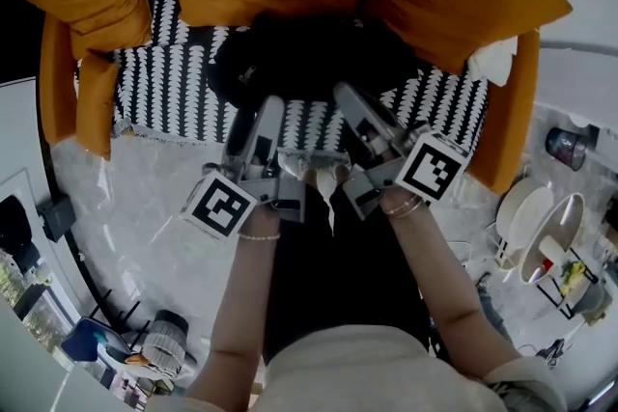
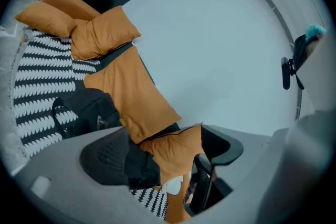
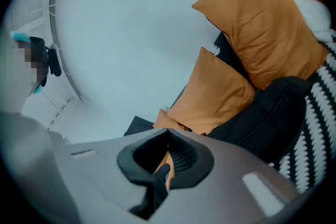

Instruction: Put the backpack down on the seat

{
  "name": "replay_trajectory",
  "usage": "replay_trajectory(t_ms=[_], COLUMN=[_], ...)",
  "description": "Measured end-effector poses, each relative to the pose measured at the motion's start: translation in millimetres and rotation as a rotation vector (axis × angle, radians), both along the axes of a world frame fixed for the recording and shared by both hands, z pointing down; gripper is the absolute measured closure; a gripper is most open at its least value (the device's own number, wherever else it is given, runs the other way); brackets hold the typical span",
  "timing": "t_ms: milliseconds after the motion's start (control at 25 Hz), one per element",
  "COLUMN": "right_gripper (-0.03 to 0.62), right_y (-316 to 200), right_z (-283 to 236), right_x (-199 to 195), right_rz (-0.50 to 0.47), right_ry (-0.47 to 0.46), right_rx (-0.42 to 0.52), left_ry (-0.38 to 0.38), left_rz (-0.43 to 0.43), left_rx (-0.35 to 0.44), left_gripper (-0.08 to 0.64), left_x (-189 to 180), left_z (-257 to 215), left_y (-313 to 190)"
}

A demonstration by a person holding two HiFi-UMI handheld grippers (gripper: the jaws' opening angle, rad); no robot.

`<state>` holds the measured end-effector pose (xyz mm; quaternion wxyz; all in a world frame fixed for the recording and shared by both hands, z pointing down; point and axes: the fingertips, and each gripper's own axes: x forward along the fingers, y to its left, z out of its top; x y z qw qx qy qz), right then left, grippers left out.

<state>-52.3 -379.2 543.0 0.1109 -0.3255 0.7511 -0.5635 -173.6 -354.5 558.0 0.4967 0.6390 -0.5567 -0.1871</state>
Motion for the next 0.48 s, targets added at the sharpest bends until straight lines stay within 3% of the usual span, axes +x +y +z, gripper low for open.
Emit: replay_trajectory(t_ms=[200, 360, 480], right_gripper=[0.589, 0.589, 0.589], right_y=[8.4, 13.9, 16.3], right_z=[-42.7, -80.3, -111.2], right_x=[7.8, 12.0, 15.0], right_rz=[-0.027, -0.025, -0.017], right_ry=[0.023, 0.023, 0.004], right_rx=[0.088, 0.137, 0.171], left_ry=[-0.049, -0.034, -0.043], left_rz=[0.071, 0.122, 0.156], left_rx=[0.09, 0.158, 0.195], left_gripper=[0.143, 0.149, 0.2], left_x=[18.9, 34.6, 43.8], left_z=[-46.1, -83.9, -112.1], left_y=[-2.0, -5.4, -6.3])
